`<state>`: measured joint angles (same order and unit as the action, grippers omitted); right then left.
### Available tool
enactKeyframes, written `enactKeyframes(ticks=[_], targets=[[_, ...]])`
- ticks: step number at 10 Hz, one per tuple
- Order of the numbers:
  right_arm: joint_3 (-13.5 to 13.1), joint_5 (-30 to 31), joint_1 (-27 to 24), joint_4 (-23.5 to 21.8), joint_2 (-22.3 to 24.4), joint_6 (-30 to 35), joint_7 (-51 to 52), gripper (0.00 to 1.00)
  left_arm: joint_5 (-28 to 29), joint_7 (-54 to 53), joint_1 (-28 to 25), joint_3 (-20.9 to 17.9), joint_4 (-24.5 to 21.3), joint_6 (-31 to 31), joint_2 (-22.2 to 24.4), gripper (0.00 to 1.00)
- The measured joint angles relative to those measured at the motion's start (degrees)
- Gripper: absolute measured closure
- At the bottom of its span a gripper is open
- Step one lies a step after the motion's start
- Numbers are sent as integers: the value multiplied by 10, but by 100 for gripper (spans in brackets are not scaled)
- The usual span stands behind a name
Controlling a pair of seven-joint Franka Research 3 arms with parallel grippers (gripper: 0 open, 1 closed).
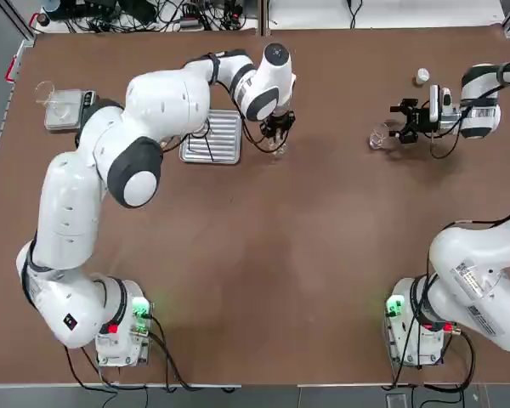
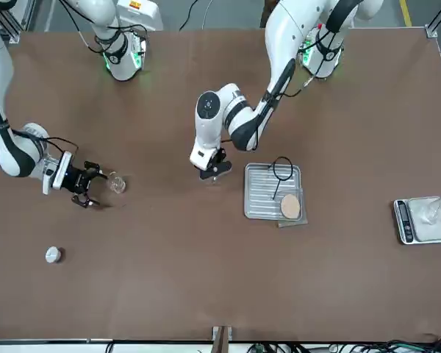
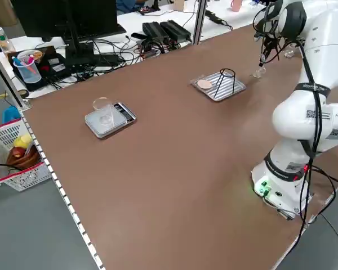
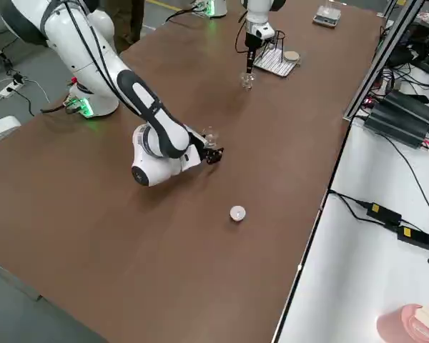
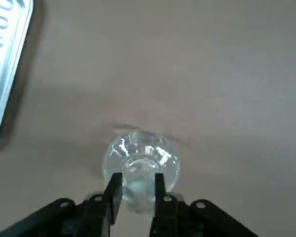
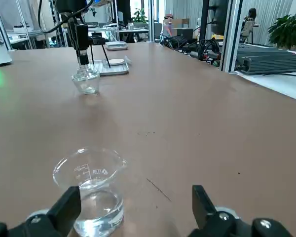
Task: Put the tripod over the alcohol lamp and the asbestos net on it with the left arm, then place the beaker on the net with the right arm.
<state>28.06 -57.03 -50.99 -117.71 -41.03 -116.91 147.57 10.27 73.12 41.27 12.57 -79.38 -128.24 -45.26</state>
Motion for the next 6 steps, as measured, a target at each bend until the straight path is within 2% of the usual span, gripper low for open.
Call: enactKeyframes(ticks=[1, 3, 6], targets=[[0, 0, 0, 0, -1, 1, 5, 0, 0, 0, 0, 0, 3, 0, 0, 63], [-1, 1, 0, -4, -2, 2, 9, 0, 0, 0, 0, -1, 12, 0, 1, 37], [-2, 2, -2, -11, -4, 9, 13, 0, 0, -1, -17, -5, 23, 16, 26, 35]])
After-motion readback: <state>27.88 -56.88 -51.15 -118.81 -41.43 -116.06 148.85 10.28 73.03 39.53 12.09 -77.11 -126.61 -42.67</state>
